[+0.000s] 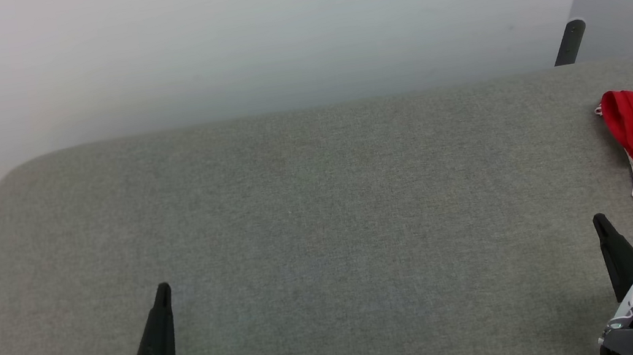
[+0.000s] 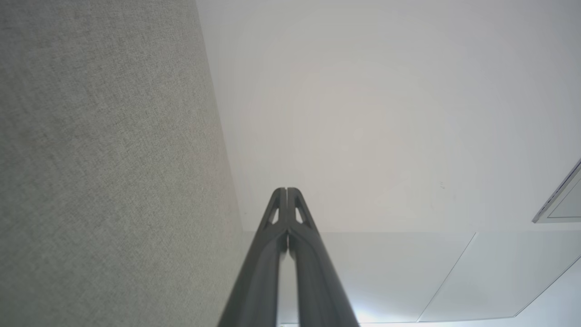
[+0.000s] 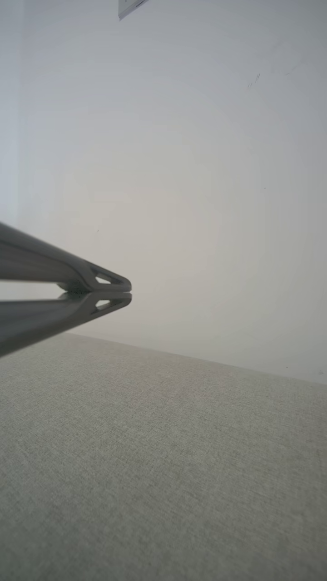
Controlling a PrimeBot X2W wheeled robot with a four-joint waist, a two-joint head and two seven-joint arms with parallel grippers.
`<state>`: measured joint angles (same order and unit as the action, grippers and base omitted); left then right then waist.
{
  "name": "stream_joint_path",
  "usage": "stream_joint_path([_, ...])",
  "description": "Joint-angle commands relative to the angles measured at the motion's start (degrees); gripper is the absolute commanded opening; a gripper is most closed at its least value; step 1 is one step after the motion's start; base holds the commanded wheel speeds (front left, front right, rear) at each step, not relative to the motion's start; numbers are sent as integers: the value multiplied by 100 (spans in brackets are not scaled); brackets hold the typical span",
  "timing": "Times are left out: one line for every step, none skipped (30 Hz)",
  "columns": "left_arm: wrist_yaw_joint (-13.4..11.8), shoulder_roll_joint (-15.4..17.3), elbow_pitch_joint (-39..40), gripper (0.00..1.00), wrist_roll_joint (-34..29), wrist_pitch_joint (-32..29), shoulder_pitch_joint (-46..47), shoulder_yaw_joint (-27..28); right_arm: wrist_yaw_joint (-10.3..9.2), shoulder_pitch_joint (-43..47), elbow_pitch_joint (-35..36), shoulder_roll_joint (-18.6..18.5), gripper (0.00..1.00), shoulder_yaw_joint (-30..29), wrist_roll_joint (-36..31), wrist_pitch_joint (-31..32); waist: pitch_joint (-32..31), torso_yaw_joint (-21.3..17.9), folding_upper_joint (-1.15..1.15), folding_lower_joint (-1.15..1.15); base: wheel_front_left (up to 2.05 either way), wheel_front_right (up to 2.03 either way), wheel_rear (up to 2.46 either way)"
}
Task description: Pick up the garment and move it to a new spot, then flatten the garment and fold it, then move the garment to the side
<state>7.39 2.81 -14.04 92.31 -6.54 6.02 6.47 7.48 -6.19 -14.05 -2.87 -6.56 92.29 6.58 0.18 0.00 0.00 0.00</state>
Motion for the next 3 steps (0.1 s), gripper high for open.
stream_joint_path([18,1,-4,0,20,-18,51,13,2,-20,-1,13,0,2,24,11,0,0,0,0,0,0,0])
stream_joint_path([18,1,-4,0,20,-18,51,13,2,-20,-1,13,0,2,24,11,0,0,0,0,0,0,0])
stream_joint_path([19,1,-4,0,20,-18,51,11,2,-20,-1,13,0,2,24,11,0,0,0,0,0,0,0])
